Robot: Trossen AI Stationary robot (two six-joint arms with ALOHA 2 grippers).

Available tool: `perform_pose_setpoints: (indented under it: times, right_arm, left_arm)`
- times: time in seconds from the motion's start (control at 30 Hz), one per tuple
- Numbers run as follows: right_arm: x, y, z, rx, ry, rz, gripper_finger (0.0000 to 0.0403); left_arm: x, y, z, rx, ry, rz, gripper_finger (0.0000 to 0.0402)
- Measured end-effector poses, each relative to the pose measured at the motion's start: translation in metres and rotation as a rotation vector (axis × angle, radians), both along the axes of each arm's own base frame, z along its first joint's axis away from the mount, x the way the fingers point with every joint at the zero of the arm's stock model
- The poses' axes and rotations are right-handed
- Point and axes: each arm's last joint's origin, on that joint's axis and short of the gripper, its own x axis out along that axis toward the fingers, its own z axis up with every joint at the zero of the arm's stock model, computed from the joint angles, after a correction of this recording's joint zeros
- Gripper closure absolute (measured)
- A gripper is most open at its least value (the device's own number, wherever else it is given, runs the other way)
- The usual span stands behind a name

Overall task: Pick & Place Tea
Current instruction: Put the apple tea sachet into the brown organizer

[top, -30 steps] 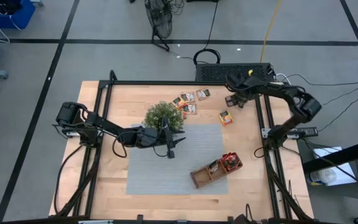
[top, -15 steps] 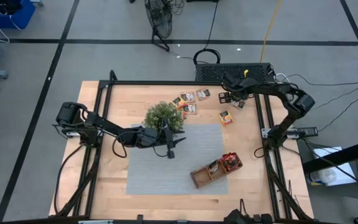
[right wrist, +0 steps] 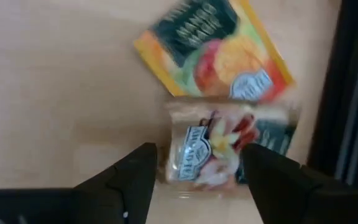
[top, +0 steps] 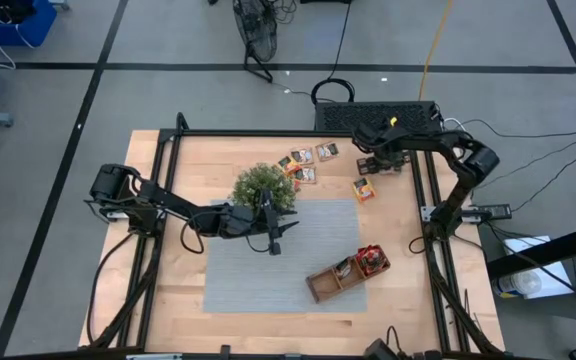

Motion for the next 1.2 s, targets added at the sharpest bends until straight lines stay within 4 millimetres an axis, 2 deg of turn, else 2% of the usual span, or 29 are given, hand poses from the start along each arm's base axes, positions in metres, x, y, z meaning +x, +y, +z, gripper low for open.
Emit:
perform_pose_setpoints:
  times: [0.27, 0.5, 0.7, 0.87, 1.03, 1.2]
  right_arm:
    - [-0.003, 0.003, 0.005, 0.005, 0.035, 0.031, 0.0207]
    - [-0.004, -0.001, 0.005, 0.002, 0.033, 0.077, 0.0203]
    - [-0.013, -0.004, -0.006, -0.028, 0.008, 0.08, 0.0206]
    - [-0.026, -0.003, -0.016, 0.031, -0.034, 0.055, 0.0216]
    - [-0.024, -0.002, -0.017, 0.033, -0.043, 0.059, 0.0251]
    - [-0.024, -0.001, -0.018, 0.061, -0.058, 0.07, 0.0309]
  left_arm:
    - [0.0, 0.0, 0.0, -0.013, -0.003, 0.002, 0.0279]
    - [0.0, 0.0, 0.0, -0.017, 0.001, 0.003, 0.0279]
    - [0.0, 0.0, 0.0, -0.017, 0.002, 0.003, 0.0279]
    - [0.0, 0.0, 0.0, -0.017, 0.002, 0.003, 0.0279]
    - [0.0, 0.0, 0.0, -0.013, 0.003, 0.003, 0.0279]
    - [0.0, 0.0, 0.0, -0.013, 0.003, 0.003, 0.0279]
